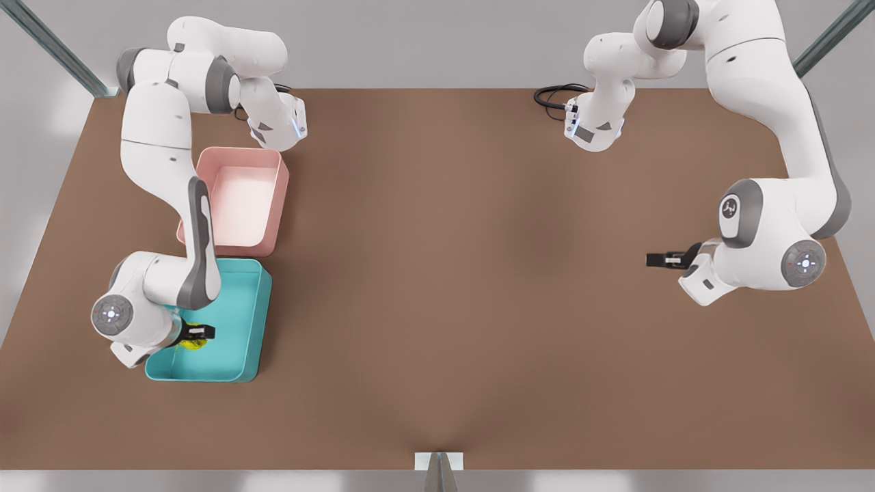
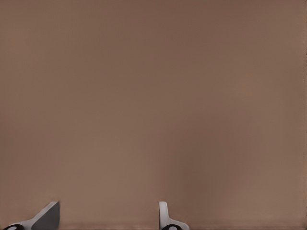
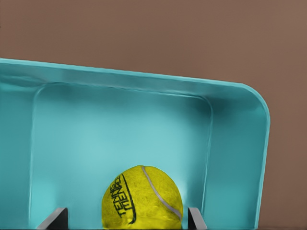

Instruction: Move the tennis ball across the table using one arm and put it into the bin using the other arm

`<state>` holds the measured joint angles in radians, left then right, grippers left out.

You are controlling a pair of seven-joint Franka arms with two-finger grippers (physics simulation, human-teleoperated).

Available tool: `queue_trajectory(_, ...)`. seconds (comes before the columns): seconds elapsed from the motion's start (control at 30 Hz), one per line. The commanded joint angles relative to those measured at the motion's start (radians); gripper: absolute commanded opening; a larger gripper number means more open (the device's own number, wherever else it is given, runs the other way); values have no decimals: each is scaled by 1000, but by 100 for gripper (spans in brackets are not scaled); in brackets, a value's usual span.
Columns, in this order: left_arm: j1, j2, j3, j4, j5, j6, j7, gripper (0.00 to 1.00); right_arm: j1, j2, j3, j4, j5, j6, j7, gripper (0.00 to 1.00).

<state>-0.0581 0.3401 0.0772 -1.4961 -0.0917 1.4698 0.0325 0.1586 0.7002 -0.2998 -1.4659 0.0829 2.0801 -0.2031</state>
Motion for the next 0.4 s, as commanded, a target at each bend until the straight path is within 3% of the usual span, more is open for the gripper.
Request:
queue_trajectory(0.0,1,-1,0,23,1,-34,3,100,4,-1,1,-2,6,-28,-260,100)
queue_trajectory(0.07,10,0,4,27,16,-108,1,100,21,-4,27,61,37,-107,-211,100)
queue_trajectory(0.17,14,69,4,28,-45,-253,4,100,154,-110,14,214,21,-498,153,100)
queue_trajectory(0.23,-3,68,-2,97,-62,-264,4,100,130,-152,30,375,-26,-762,154,100)
queue_trajectory(0.3,-34,68,-2,143,-53,-229,1,100,-23,-364,283,231,-150,-773,241,100)
queue_trajectory(0.37,-37,68,-2,143,-33,-194,1,100,-41,-446,289,162,-157,-759,260,100)
